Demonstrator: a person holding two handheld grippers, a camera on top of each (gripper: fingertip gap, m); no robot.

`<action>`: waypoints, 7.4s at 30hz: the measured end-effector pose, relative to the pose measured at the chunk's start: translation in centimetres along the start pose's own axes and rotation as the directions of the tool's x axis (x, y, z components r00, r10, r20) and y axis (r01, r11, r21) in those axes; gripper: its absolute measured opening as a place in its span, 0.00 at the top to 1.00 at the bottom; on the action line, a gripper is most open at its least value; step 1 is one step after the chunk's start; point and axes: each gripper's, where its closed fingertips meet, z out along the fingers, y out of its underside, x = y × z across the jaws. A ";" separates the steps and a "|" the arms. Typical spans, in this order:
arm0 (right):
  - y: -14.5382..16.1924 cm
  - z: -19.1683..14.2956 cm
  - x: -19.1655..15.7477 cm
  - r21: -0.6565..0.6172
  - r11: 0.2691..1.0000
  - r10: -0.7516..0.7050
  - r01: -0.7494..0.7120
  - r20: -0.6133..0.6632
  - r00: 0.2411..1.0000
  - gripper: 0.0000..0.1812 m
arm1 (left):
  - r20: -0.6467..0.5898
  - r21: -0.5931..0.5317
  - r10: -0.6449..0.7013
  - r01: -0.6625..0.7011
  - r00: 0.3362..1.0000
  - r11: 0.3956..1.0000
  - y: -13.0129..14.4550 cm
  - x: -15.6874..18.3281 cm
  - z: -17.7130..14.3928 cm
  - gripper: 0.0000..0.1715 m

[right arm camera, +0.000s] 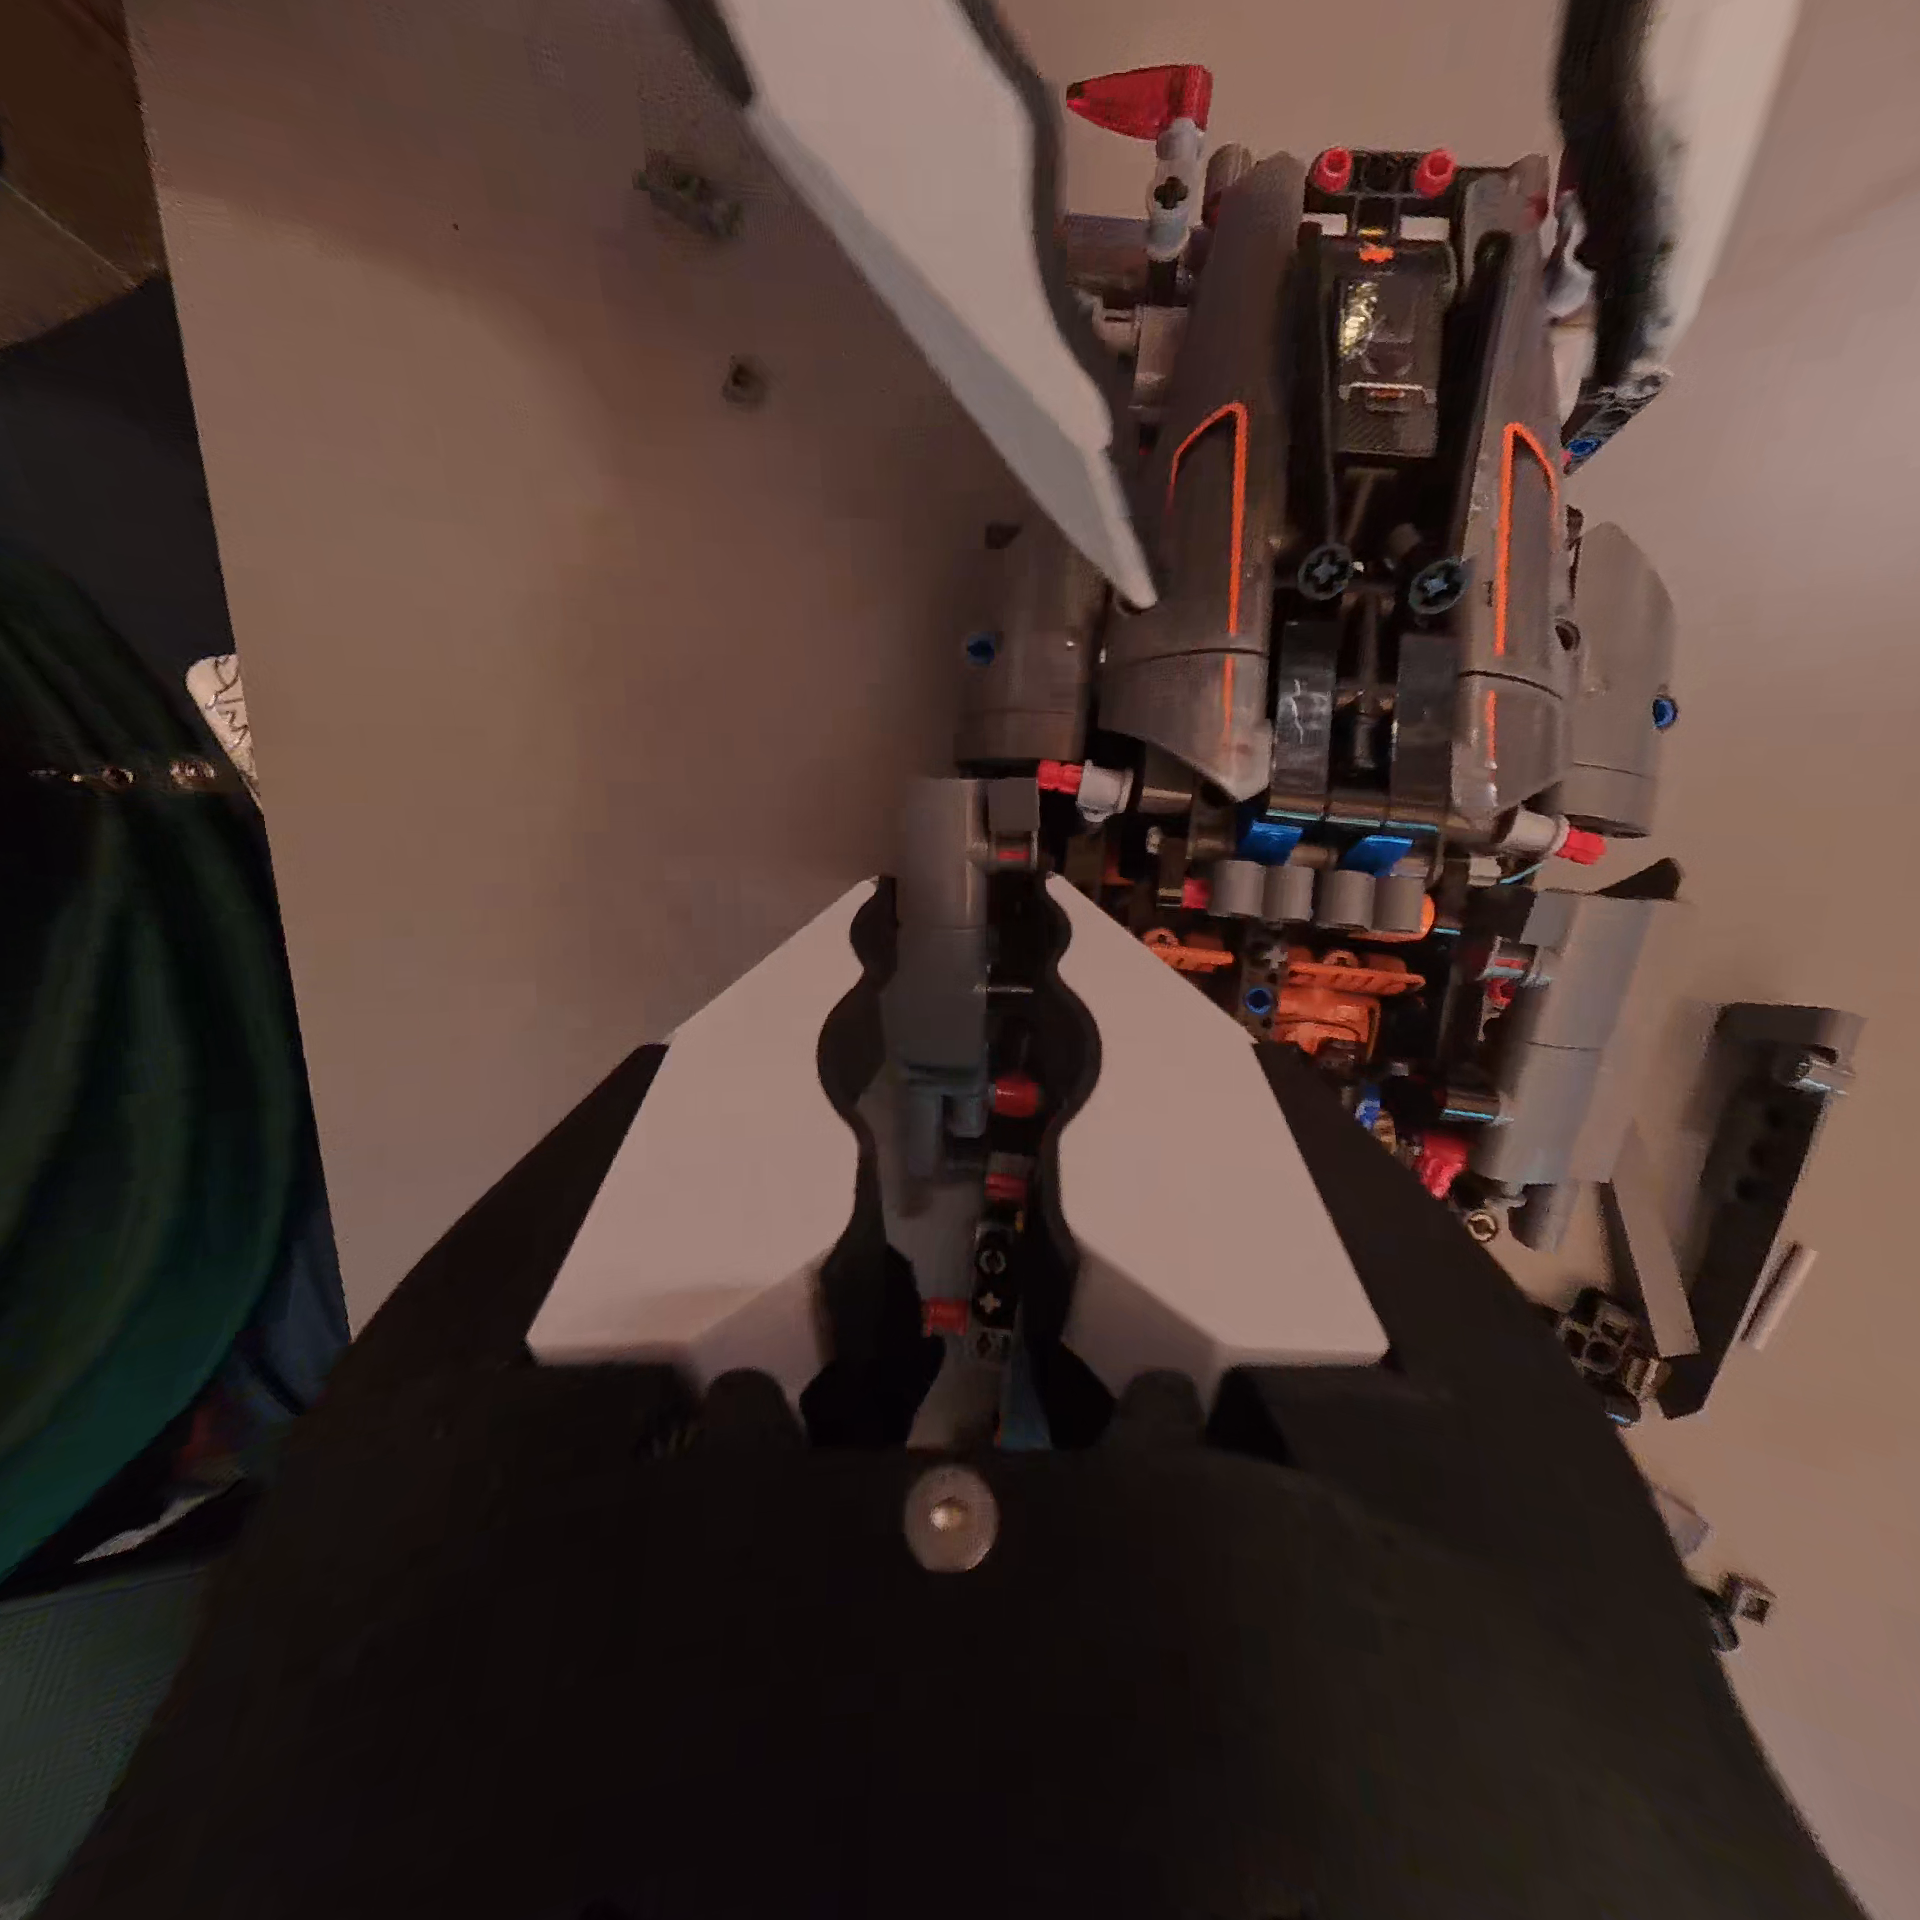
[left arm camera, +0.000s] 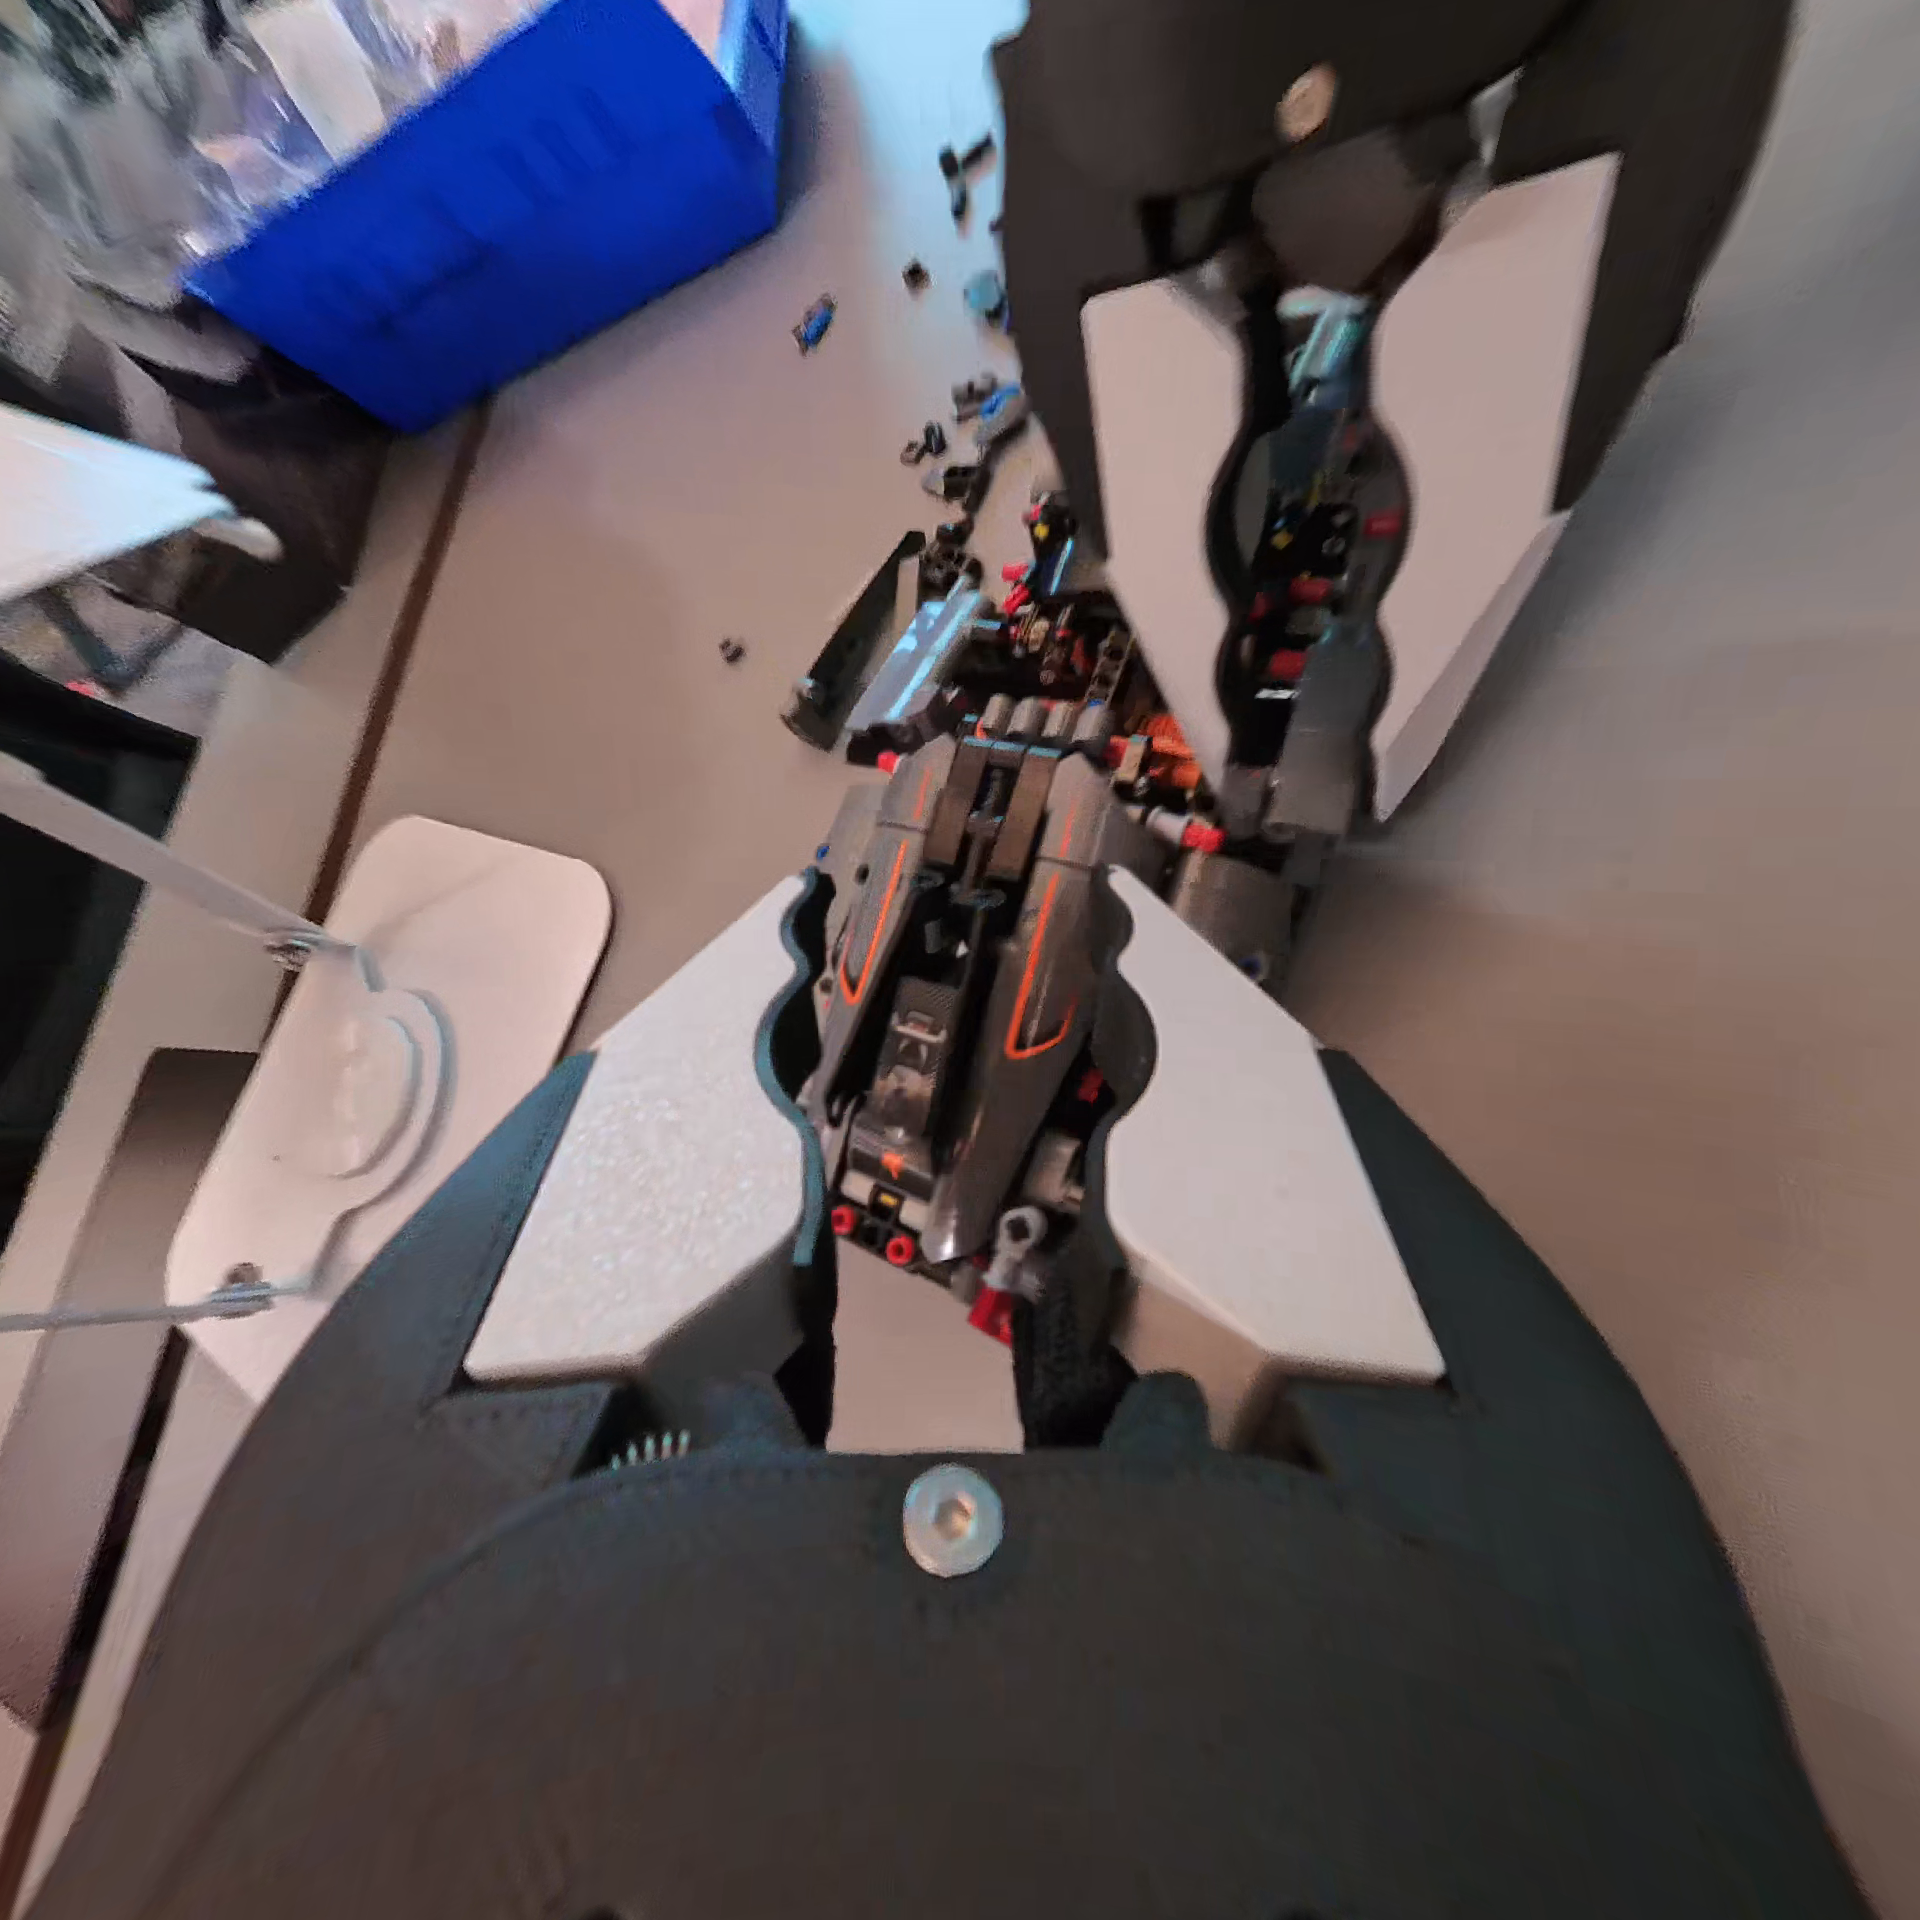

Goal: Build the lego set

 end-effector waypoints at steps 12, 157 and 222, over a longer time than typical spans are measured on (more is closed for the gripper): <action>1.5 -4.0 0.0 0.083 0.993 0.079 -0.079 0.010 0.997 0.84 | -0.316 -0.030 -0.012 0.002 0.949 1.000 -0.8 -0.2 2.9 0.72; 3.2 -6.0 -1.2 0.534 0.815 0.356 -0.225 -0.154 0.922 0.90 | -0.540 -0.129 -0.287 0.260 0.791 0.957 -2.4 -0.7 8.5 1.00; 5.8 -5.9 -1.7 0.177 0.983 0.114 0.042 -0.780 0.615 0.85 | -0.581 0.084 0.148 -0.122 0.800 0.989 -1.9 0.7 8.8 0.79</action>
